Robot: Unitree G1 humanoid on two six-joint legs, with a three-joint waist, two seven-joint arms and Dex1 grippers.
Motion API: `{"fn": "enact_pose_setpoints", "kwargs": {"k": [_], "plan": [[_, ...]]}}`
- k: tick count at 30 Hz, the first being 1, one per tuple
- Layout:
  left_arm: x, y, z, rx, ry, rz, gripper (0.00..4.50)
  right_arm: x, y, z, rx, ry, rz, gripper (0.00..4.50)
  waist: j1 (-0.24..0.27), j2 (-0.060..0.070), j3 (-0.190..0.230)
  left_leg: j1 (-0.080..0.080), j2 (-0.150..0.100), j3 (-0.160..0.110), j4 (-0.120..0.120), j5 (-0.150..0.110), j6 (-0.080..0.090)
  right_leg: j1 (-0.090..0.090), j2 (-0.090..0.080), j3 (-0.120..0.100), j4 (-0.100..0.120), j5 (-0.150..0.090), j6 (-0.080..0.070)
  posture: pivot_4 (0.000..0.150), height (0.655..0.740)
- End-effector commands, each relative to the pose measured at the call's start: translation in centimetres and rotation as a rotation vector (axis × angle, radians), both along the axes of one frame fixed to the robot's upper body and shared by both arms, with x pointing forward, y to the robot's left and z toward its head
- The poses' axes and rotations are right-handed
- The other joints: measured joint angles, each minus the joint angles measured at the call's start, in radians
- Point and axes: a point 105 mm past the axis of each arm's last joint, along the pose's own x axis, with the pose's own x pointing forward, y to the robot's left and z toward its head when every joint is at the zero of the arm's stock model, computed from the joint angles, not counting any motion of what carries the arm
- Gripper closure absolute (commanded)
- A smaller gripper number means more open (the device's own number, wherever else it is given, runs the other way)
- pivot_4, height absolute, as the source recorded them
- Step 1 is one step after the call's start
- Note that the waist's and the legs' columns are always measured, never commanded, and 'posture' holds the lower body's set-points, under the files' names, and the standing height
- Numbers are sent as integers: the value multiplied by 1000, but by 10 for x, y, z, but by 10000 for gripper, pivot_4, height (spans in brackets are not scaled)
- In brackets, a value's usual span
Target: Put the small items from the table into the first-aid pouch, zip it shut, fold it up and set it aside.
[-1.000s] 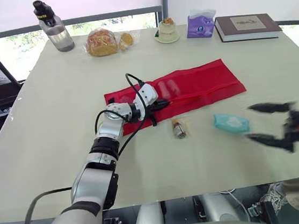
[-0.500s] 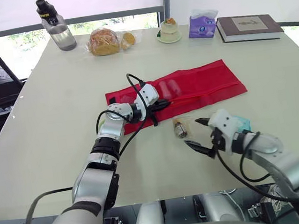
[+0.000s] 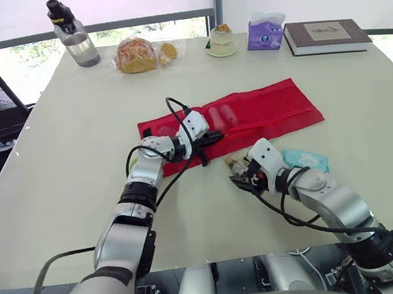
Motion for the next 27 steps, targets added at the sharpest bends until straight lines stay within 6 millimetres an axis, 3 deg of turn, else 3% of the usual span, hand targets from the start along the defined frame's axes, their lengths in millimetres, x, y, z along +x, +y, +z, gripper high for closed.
{"fn": "enact_pose_setpoints", "kwargs": {"k": [1,2,8,16,20,24,27], "plan": [[0,-2,9,-2,-38,-10,45000,-1,-3,8,18,-18,-5,28651,0,0,0,0,0,0,0,0,0,0,0,0,0,0,0,1500,7400],[0,-2,9,-3,-38,-11,45000,-2,-5,9,15,-21,-3,34661,0,0,0,0,0,0,0,0,0,0,0,0,0,0,0,1500,7400],[0,-6,10,-11,-41,-20,45000,14,-28,42,72,-116,-119,35500,0,0,0,0,0,0,0,0,0,0,0,0,0,0,0,1500,7400],[-5,-24,21,-33,-73,-77,45000,35,-32,25,15,-72,-204,35500,1,0,0,-1,0,0,0,0,0,0,0,0,0,0,0,1500,7400],[-13,-32,25,-54,-75,-126,45000,53,-43,31,76,-95,-338,35500,1,0,0,-1,0,0,0,0,0,0,0,0,-1,0,0,1500,7400],[-23,-33,17,-39,-53,-163,45000,65,-59,32,70,-125,-437,35500,1,0,0,-1,0,0,0,0,0,0,-1,0,0,0,0,1500,7400],[-27,-34,16,-41,-44,-178,45000,71,-58,34,80,-137,-454,35500,-1,0,0,-1,0,0,-1,0,0,0,-1,0,-1,0,0,1500,7400]]}}
